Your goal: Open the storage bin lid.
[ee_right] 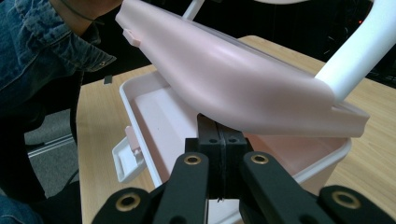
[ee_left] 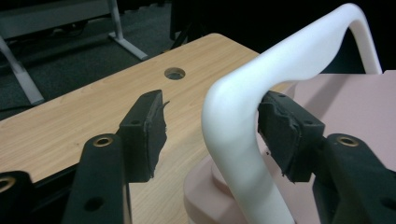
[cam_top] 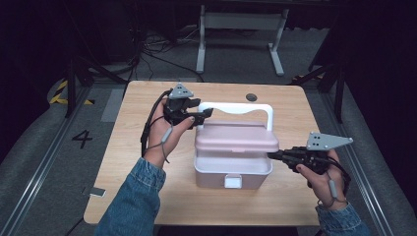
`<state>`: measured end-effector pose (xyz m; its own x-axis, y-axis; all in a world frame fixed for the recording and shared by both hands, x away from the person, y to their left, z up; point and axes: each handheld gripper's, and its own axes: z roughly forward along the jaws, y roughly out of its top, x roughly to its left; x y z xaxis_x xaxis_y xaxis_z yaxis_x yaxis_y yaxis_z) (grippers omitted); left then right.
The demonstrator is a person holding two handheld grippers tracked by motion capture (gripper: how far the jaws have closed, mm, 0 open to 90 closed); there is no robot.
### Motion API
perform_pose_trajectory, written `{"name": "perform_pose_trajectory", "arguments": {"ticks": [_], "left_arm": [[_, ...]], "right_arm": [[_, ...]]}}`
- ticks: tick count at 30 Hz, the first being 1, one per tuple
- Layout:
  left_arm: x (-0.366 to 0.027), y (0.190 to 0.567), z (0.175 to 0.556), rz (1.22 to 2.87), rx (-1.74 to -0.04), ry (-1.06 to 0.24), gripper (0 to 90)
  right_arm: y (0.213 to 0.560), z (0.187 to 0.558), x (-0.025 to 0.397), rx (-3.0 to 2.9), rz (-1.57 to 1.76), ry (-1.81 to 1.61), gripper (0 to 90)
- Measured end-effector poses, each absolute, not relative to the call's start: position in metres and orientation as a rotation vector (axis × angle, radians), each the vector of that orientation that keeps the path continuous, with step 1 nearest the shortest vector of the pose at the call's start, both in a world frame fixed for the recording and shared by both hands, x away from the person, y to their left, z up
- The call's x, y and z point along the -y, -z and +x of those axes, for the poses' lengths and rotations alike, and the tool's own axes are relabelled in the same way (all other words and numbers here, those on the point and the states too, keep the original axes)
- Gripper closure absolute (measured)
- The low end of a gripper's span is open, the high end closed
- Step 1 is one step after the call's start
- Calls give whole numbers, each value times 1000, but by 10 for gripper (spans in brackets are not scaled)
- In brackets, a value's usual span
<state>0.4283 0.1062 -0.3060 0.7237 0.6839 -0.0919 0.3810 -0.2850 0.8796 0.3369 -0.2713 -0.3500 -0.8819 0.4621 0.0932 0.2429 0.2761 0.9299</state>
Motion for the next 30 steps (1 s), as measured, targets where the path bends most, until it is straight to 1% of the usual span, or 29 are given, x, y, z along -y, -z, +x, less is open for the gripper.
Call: {"name": "perform_pose_trajectory", "arguments": {"ticks": [3, 7, 11, 22, 30], "left_arm": [[-115, 301, 422, 1894, -827, -397, 407], [-123, 299, 416, 1907, -829, -456, 371], [-134, 297, 404, 1927, -826, -474, 367], [-157, 298, 374, 1940, -787, -477, 365], [-169, 313, 358, 1951, -740, -440, 361]], "right_arm": [[349, 337, 271, -2336, 655, -1662, 900], [347, 336, 272, -2320, 653, -1665, 900], [344, 336, 273, -2299, 653, -1683, 900], [339, 334, 274, -2255, 664, -1691, 900], [335, 333, 275, -2224, 682, -1711, 900]]}}
